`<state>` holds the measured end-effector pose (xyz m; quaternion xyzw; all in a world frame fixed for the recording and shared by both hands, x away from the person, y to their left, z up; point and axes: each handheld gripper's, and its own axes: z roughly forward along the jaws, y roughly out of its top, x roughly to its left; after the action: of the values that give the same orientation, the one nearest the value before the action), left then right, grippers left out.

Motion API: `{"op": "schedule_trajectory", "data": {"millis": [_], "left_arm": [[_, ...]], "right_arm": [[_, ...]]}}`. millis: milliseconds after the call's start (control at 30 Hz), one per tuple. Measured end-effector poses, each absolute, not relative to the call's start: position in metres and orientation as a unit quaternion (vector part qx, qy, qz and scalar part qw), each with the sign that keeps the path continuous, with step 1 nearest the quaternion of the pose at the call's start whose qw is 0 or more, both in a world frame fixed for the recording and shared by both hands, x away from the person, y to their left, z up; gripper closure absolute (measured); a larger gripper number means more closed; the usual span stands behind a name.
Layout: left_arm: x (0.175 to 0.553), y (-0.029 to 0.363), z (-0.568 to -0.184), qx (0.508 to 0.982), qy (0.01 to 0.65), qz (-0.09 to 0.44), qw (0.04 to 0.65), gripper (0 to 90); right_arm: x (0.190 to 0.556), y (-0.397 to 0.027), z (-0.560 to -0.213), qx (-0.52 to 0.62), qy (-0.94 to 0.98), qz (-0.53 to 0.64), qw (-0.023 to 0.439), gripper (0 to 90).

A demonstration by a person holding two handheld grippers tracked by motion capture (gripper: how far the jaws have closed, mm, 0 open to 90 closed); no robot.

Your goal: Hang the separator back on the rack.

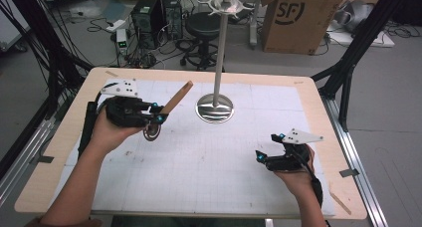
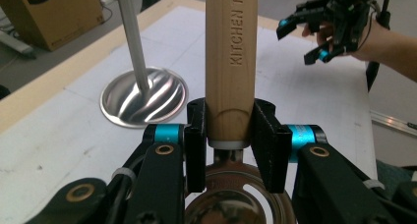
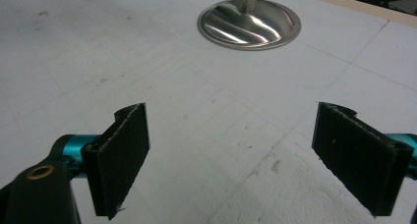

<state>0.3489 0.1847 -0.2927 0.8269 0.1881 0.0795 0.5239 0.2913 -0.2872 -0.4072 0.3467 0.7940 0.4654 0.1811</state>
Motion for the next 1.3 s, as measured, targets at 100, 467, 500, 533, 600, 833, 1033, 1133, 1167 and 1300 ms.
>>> {"op": "schedule_trajectory", "data": {"millis": [100,467,500,533,600,833,1033,1133,1167,1300], "left_arm": [[0.353,0.184,-0.285,0.824,0.187,0.084,0.529,69.3],[0.364,0.178,-0.268,0.817,0.187,0.096,0.538,69.3],[0.365,0.177,-0.267,0.815,0.189,0.096,0.539,69.3],[0.366,0.176,-0.265,0.815,0.187,0.095,0.54,69.3],[0.369,0.175,-0.261,0.814,0.186,0.097,0.542,69.3],[0.376,0.173,-0.251,0.802,0.186,0.096,0.56,69.3],[0.381,0.17,-0.246,0.796,0.188,0.102,0.566,69.4],[0.383,0.168,-0.243,0.795,0.188,0.104,0.567,69.3],[0.384,0.167,-0.242,0.794,0.19,0.105,0.568,69.4],[0.388,0.166,-0.235,0.786,0.189,0.106,0.578,69.4]], "right_arm": [[0.291,-0.287,-0.407,0.347,0.793,0.466,0.18,13.1],[0.291,-0.288,-0.407,0.348,0.793,0.466,0.18,13.1],[0.291,-0.288,-0.407,0.349,0.793,0.467,0.179,13.0],[0.291,-0.288,-0.407,0.348,0.793,0.466,0.18,13.1],[0.291,-0.288,-0.407,0.349,0.793,0.466,0.18,13.0],[0.291,-0.288,-0.407,0.349,0.793,0.466,0.179,13.1],[0.291,-0.289,-0.407,0.35,0.792,0.467,0.178,13.1],[0.291,-0.289,-0.407,0.349,0.793,0.467,0.179,13.1],[0.291,-0.289,-0.407,0.349,0.793,0.467,0.179,13.0],[0.291,-0.289,-0.407,0.35,0.792,0.466,0.18,13.1]]}}
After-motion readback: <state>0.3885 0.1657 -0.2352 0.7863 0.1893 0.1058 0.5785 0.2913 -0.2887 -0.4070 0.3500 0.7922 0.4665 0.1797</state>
